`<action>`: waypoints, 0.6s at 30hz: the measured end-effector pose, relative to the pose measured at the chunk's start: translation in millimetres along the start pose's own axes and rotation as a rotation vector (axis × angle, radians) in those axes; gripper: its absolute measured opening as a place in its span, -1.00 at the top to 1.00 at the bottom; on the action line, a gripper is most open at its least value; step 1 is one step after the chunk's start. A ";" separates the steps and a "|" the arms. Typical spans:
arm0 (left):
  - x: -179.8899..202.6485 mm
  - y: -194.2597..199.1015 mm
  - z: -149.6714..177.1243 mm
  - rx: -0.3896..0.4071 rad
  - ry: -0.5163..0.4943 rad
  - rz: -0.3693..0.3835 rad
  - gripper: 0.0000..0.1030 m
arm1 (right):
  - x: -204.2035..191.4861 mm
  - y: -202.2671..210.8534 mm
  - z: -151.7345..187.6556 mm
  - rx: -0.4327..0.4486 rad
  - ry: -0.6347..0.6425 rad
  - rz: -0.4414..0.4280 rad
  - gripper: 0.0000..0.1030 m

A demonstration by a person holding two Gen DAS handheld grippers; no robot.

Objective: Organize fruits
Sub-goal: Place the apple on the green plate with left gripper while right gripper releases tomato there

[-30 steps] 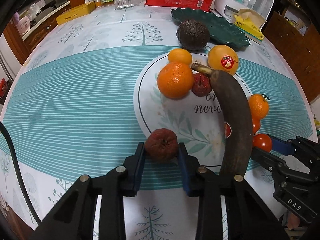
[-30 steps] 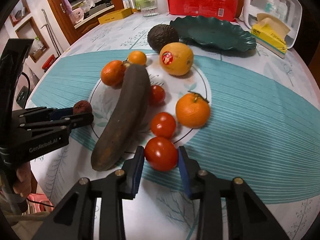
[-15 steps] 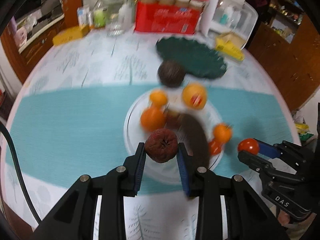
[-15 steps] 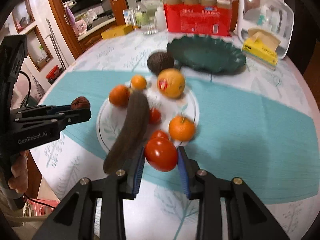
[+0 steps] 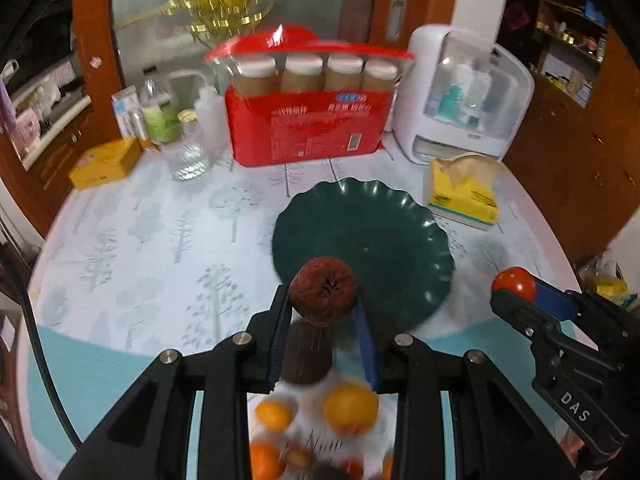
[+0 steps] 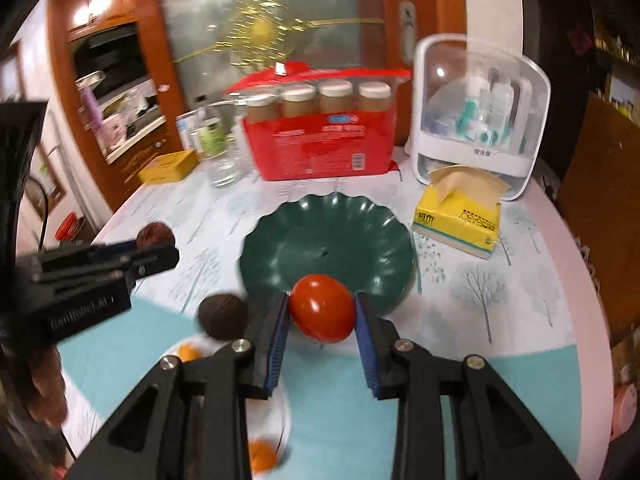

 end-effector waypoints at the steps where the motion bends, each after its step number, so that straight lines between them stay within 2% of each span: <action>1: 0.7 -18.9 -2.9 -0.022 0.013 0.011 0.42 | 7.0 -17.5 -5.2 -0.019 -0.024 -0.007 0.36; 5: 1.5 -78.1 -1.4 -0.090 0.032 -0.004 0.42 | 21.5 -78.3 -5.1 -0.097 -0.062 -0.022 0.36; 10: 2.5 -146.4 16.4 -0.234 0.045 -0.038 0.42 | 27.0 -143.7 17.8 -0.223 -0.064 -0.027 0.36; 13: 3.5 -164.6 25.3 -0.265 0.038 -0.041 0.42 | 26.0 -161.5 30.5 -0.260 -0.054 -0.022 0.36; 18: 6.2 -166.7 28.0 -0.242 0.008 -0.047 0.42 | 22.4 -166.6 39.2 -0.250 -0.041 -0.024 0.35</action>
Point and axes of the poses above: each gripper's, at about its wrist camera, not at the fingertips, and y roughly against the way its jaws point, x to its right, z to its underside, the point moved 4 cm from there along -y, roughly the way its jaws point, and after that the axes turned 6 degrees about x, right-handed, at the moved point
